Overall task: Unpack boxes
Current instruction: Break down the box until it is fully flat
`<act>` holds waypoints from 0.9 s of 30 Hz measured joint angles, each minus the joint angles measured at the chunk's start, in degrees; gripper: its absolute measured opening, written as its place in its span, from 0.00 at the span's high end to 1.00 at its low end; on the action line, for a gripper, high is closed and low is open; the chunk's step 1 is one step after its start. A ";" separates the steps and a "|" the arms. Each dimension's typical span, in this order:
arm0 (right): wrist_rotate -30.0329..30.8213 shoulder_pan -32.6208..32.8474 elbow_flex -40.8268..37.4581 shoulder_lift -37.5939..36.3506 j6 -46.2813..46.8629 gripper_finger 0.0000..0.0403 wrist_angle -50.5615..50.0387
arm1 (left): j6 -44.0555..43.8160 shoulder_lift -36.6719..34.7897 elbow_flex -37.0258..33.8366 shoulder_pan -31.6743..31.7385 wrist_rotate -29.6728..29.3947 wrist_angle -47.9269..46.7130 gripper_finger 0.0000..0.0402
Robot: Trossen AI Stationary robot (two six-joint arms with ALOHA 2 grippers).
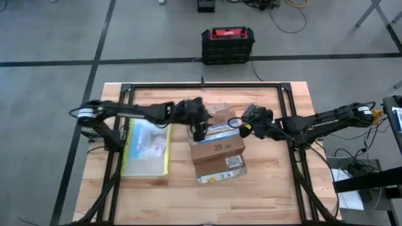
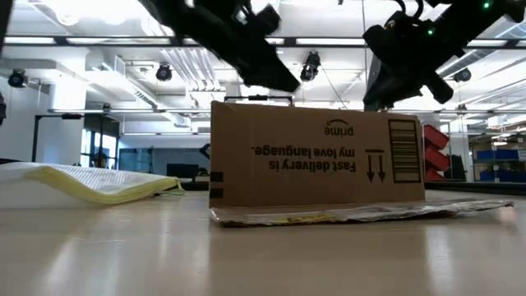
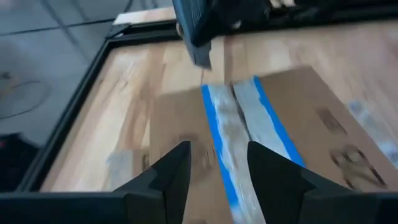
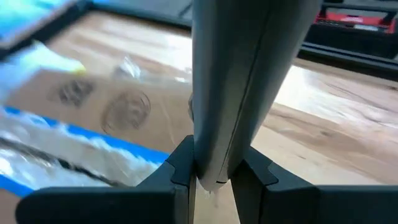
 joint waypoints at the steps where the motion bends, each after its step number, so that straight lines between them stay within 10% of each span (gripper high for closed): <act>1: 0.60 -0.01 -0.30 -0.01 0.77 0.88 0.09 | 0.18 2.22 1.65 0.71 1.21 0.49 0.62; 12: 5.02 0.24 -5.83 -0.38 6.38 0.88 10.35 | 3.67 21.33 22.48 2.72 3.51 -3.23 0.60; 27: 7.83 2.24 -6.85 3.75 5.79 0.88 18.23 | 3.26 23.93 23.67 4.90 3.28 -8.81 0.67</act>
